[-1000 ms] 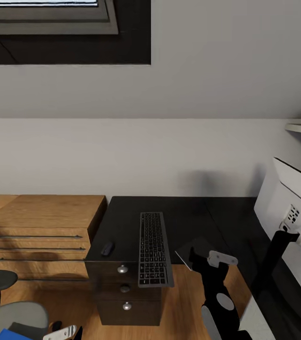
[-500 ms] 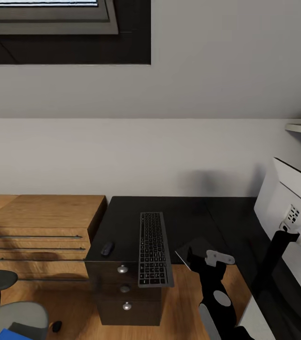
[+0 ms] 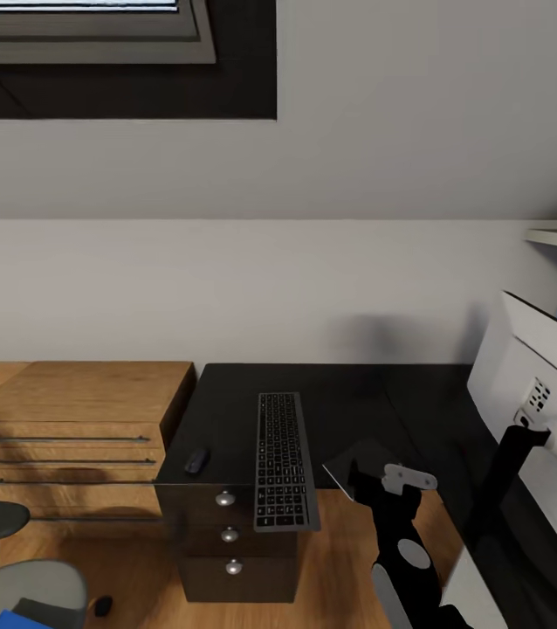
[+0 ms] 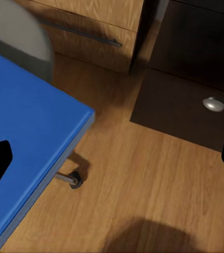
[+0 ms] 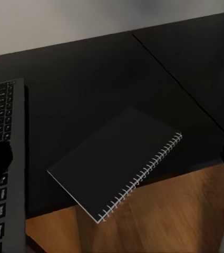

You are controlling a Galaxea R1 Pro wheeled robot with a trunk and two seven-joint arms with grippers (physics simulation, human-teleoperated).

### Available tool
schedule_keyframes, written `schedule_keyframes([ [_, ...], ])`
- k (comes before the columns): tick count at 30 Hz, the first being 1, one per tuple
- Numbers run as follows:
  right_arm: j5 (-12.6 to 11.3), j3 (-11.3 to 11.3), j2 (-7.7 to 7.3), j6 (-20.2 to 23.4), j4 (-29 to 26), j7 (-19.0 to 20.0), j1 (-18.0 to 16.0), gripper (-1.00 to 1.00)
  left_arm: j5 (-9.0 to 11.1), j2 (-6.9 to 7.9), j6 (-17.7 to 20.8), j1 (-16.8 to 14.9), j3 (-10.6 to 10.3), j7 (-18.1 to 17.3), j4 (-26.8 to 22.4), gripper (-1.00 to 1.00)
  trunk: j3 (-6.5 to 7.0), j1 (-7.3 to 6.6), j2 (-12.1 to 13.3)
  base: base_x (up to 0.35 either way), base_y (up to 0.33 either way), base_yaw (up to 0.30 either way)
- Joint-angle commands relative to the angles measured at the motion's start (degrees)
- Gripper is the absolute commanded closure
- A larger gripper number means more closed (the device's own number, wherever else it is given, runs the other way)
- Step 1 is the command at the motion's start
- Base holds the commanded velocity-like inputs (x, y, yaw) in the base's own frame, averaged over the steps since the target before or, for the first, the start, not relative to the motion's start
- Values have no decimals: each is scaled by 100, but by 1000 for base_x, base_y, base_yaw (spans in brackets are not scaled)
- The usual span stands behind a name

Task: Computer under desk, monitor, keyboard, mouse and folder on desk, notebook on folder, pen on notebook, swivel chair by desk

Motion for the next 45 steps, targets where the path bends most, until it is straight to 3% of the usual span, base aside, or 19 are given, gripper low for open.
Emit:
schedule_keyframes([
  [1, -30, 10, -1, 25, -7, -40, -5, -100, 51, 2, -45, 2, -9, 8, 29, -100, -3, 1, -4, 0, 0, -146],
  [12, -30, 12, -2, 25, 1, -40, -5, -100, 51, 2, -398, 2, -11, 8, 383, -100, 41, 1, -4, 0, 0, -203],
  [19, -30, 14, 0, 25, 5, -33, -5, -100, 51, 4, -403, 2, -6, 8, 609, -100, 72, 1, -4, 0, 0, -219],
  [20, -30, 15, -1, 25, 6, -32, -5, -100, 51, 5, -404, 2, -6, 8, 827, -100, 76, 1, -4, 0, 0, -220],
  [42, -39, 34, -2, 17, 20, -27, -5, -100, 51, 26, -402, 2, 9, 11, 827, -100, 177, 1, -4, 0, 0, -195],
  [45, -34, 35, -2, 18, 15, -28, -2, -100, 56, 26, -401, 2, 7, 6, 645, -100, 191, 1, -4, 0, 0, -157],
])
